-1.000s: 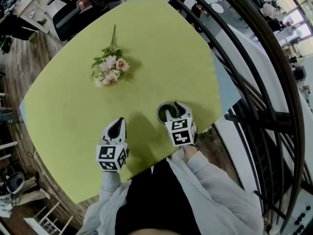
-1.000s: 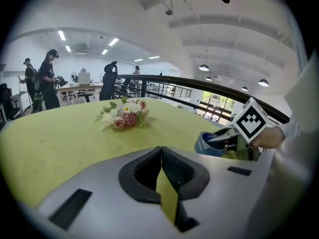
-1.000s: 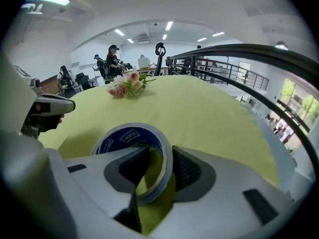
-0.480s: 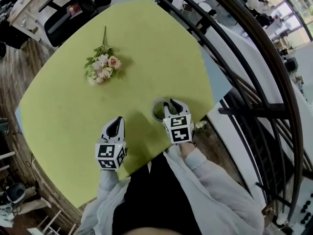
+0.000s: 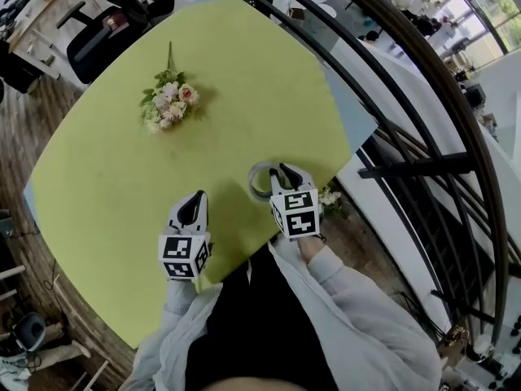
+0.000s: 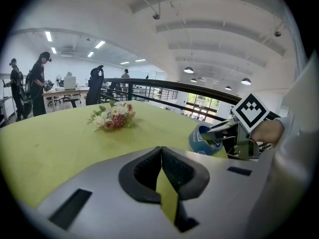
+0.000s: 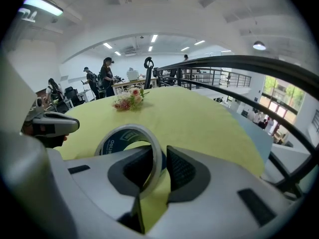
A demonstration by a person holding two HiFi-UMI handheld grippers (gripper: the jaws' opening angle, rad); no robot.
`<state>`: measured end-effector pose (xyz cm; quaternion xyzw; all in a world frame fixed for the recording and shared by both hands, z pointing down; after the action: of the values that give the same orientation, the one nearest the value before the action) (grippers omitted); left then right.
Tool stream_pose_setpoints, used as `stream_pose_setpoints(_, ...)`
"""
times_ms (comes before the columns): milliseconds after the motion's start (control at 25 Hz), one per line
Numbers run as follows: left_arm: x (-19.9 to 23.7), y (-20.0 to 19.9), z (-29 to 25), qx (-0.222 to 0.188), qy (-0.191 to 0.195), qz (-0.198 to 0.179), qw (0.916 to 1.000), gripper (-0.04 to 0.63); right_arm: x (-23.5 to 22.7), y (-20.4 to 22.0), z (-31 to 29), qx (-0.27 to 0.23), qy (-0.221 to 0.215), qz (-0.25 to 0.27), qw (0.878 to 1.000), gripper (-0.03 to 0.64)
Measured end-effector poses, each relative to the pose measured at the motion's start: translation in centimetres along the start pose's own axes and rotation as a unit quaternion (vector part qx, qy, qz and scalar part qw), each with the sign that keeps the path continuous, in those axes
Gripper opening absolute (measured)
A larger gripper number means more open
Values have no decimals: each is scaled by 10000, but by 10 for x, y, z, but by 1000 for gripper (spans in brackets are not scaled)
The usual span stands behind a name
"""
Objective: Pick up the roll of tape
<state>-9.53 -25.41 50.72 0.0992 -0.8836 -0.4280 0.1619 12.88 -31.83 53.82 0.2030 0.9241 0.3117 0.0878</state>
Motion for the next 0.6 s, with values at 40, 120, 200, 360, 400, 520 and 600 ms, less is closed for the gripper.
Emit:
stream_pose_setpoints(40, 0, 2, 4, -11, 10, -12, 10000, 17, 3, 2, 4, -27, 20, -24, 10000, 87)
stream_pose_setpoints(120, 1, 5, 12, -37, 37, -41, 10000, 17, 9, 6, 12, -84, 63, -82, 9999, 86)
stream_pose_setpoints(200, 1, 6, 19, -68, 75, -78, 9999, 17, 14, 8, 20, -136, 112, -131, 9998, 84)
stream_pose_setpoints(360, -2, 7, 30, -168, 167, -158, 9996, 17, 22, 14, 36, -254, 209, -211, 9992, 83)
stream_pose_setpoints(400, -3, 7, 31, -204, 200, -183, 9994, 17, 23, 16, 39, -297, 233, -248, 9990, 83)
stream_pose_setpoints(520, -7, 7, 37, -307, 310, -255, 9987, 17, 28, 20, 52, -435, 301, -352, 9980, 81)
stream_pose_setpoints(600, -11, 8, 43, -364, 384, -310, 9981, 17, 33, 23, 63, -541, 343, -399, 9971, 81)
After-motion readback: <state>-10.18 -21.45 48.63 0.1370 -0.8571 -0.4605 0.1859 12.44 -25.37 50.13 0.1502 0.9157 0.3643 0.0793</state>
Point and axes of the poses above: the fingertips, and each gripper's own axes: z backward along the fingers, x to its left, y out of its underside, the point moved 6 cm from there along z, backward along the fingers, and after that the axes turned 9 degrees about x, right-handed, at the moved point
